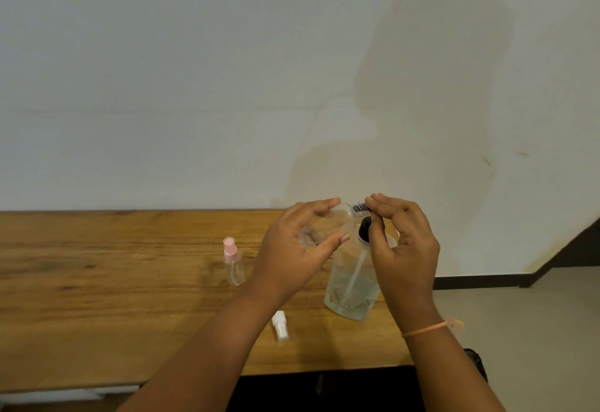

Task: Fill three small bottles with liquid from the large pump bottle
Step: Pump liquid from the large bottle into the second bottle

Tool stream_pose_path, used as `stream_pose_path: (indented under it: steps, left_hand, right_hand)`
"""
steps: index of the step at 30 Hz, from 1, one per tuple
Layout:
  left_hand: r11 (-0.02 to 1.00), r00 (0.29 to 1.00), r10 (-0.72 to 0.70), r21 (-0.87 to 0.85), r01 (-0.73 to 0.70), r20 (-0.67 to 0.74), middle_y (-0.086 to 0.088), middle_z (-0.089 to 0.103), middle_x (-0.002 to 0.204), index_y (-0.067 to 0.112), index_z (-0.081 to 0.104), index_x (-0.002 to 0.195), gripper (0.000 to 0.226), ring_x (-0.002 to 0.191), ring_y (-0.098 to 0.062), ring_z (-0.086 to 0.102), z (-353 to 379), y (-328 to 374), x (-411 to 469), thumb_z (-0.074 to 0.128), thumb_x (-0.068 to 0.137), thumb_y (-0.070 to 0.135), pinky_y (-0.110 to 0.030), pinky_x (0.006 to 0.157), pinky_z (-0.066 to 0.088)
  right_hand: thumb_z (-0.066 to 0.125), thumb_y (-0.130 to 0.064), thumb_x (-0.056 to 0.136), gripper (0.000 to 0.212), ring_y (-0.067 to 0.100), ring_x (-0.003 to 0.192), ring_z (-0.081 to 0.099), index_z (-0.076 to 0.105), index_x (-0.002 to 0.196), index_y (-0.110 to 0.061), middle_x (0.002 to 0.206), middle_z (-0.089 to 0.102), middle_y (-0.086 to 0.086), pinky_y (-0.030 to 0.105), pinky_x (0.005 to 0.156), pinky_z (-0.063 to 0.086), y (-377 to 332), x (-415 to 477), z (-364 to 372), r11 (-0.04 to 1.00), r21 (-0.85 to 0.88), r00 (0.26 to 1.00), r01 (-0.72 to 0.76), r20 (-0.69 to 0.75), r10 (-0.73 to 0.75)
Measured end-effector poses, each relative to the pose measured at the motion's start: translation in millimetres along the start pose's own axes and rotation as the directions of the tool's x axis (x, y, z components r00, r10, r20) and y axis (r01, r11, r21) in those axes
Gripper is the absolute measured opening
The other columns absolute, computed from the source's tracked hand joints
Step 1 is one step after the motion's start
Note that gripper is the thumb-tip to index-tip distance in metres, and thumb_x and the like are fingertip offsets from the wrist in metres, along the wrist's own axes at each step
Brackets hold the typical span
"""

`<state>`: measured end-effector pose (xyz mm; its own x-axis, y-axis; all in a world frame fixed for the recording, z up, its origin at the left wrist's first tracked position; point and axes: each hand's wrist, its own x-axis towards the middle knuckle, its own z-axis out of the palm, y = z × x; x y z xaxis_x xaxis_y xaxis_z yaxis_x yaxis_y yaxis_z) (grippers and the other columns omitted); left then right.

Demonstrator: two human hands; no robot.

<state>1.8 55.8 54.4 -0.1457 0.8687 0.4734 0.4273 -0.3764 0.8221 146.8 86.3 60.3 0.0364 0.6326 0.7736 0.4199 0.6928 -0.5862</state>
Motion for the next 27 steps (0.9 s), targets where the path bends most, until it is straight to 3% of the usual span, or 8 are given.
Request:
stream_pose_path:
  steps: [4, 14, 18, 20, 27]
  left_hand:
    - [1.000, 1.000, 0.009, 0.021, -0.009, 0.000, 0.016, 0.063, 0.107, 0.041, 0.057, 0.118, 0.048, 0.109, -0.002, 0.057, 0, -2, -1, 0.070, 0.072, 0.046, -0.029, 0.088, 0.052]
    - [0.999, 0.999, -0.037, 0.004, 0.037, 0.020, 0.014, 0.063, 0.103, 0.047, 0.057, 0.111, 0.044, 0.095, -0.006, 0.061, 1, 0, -2, 0.076, 0.073, 0.035, -0.023, 0.078, 0.054]
    - [0.997, 0.998, -0.051, 0.055, 0.049, 0.042, 0.014, 0.063, 0.103, 0.049, 0.055, 0.110, 0.046, 0.102, 0.004, 0.056, 0, 0, -3, 0.076, 0.075, 0.029, -0.007, 0.080, 0.045]
    - [0.997, 0.998, -0.051, 0.065, 0.048, 0.040, 0.015, 0.063, 0.104, 0.049, 0.054, 0.111, 0.046, 0.102, 0.004, 0.057, 0, 0, -3, 0.076, 0.074, 0.031, -0.005, 0.079, 0.044]
    - [0.999, 1.000, 0.027, 0.046, -0.027, -0.005, 0.017, 0.062, 0.107, 0.046, 0.055, 0.117, 0.046, 0.104, -0.004, 0.059, 1, 1, -3, 0.067, 0.072, 0.049, -0.025, 0.085, 0.052]
  right_hand:
    - [0.057, 0.007, 0.081, 0.026, -0.003, 0.103, 0.055, 0.067, 0.100, -0.009, 0.099, 0.060, 0.002, 0.007, 0.088, 0.041, -2, -1, 0, 0.999, 0.039, 1.000, -0.024, 0.001, 0.024]
    - [0.059, 0.013, 0.078, 0.019, 0.006, 0.097, 0.056, 0.066, 0.091, 0.000, 0.094, 0.055, 0.004, 0.011, 0.088, 0.044, 6, -4, 6, 1.000, 0.008, 1.000, 0.009, -0.003, -0.009]
    - [0.057, 0.010, 0.076, 0.016, 0.007, 0.093, 0.054, 0.065, 0.088, 0.002, 0.092, 0.052, 0.005, 0.011, 0.086, 0.044, 10, -4, 9, 1.000, -0.008, 1.000, 0.023, -0.006, -0.023]
    - [0.056, 0.009, 0.077, 0.017, 0.006, 0.093, 0.054, 0.065, 0.088, 0.000, 0.092, 0.054, 0.006, 0.010, 0.086, 0.044, 7, -5, 9, 1.000, 0.000, 1.000, 0.002, -0.025, -0.002]
    - [0.057, 0.012, 0.079, 0.022, 0.005, 0.096, 0.056, 0.067, 0.092, -0.002, 0.094, 0.057, 0.004, 0.009, 0.086, 0.043, -2, 0, 3, 0.999, 0.040, 1.000, -0.011, -0.010, 0.012]
